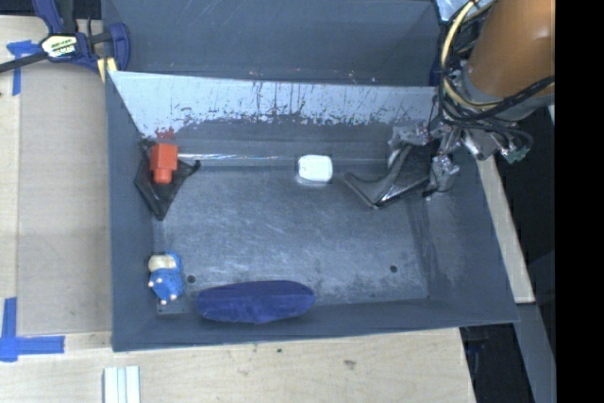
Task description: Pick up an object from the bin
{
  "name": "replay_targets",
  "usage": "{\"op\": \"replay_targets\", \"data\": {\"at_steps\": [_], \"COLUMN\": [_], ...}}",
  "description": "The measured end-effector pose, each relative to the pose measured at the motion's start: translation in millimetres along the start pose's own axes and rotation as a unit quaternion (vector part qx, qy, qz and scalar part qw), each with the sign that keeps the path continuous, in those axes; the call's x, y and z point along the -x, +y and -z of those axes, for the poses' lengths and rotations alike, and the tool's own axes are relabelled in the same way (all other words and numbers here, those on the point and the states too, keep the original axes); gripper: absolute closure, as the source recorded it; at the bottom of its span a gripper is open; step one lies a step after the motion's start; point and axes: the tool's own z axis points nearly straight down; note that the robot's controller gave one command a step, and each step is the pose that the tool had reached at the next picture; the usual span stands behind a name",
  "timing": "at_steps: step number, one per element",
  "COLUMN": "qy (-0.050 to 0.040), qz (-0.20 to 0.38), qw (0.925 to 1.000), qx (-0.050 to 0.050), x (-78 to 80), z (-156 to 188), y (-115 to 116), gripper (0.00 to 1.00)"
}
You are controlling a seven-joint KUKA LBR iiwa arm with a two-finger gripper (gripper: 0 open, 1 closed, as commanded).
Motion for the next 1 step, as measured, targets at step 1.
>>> {"op": "replay_targets", "data": {"at_steps": [1], "qy": [0.0007], "qz": [0.004], "qw": [1.0000], "qx": [0.000], "x": [-39.0], "z": [79.0], "y": [-15.4], "gripper": [1.00]}}
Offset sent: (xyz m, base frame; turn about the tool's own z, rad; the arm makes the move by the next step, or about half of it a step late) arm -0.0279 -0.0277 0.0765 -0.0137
